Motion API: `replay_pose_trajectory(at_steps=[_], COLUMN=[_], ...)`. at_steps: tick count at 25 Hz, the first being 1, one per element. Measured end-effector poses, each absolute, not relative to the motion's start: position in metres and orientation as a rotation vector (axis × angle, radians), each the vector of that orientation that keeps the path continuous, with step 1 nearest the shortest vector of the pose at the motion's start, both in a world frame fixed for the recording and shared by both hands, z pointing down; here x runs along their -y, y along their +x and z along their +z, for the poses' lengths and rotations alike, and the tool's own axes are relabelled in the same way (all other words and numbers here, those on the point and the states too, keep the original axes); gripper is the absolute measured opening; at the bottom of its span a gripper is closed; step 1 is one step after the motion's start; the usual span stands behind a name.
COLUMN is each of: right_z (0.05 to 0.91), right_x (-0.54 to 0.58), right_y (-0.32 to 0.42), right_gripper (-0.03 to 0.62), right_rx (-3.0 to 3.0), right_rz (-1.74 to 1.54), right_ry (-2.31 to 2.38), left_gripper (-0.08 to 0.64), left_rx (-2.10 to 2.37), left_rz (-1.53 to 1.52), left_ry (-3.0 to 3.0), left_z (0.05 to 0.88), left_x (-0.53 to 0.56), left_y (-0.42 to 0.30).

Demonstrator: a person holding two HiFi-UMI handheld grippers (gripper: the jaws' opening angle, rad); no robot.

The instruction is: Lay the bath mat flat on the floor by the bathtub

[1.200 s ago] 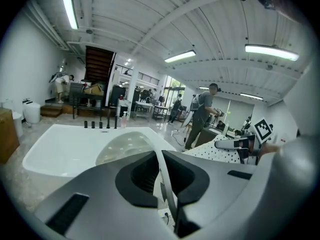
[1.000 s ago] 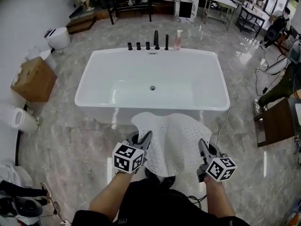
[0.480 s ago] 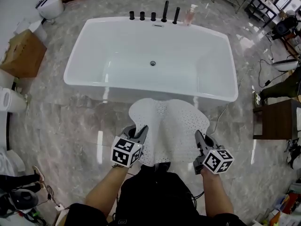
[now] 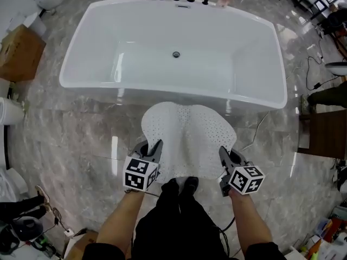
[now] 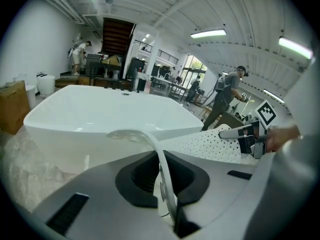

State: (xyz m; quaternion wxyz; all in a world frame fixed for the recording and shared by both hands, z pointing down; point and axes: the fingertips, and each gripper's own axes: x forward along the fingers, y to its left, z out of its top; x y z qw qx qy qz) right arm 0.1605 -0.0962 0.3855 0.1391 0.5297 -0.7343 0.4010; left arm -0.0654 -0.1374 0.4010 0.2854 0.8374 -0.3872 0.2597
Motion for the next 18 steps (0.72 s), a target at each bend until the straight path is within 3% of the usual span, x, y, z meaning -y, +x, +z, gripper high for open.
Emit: replay_pose_trajectory(at_steps=[18], right_z=[0.619], right_x=[0.078], right_y=[0.142], right_gripper=[0.021], right_rx=[2.005], right_rz=[1.253], right_ry=[1.37], left_gripper=[0.021], left_rx=[1.041], left_rz=[0.843], left_ry=[2.113], left_z=[0.62], left_x=[0.129], left_y=[-0.08])
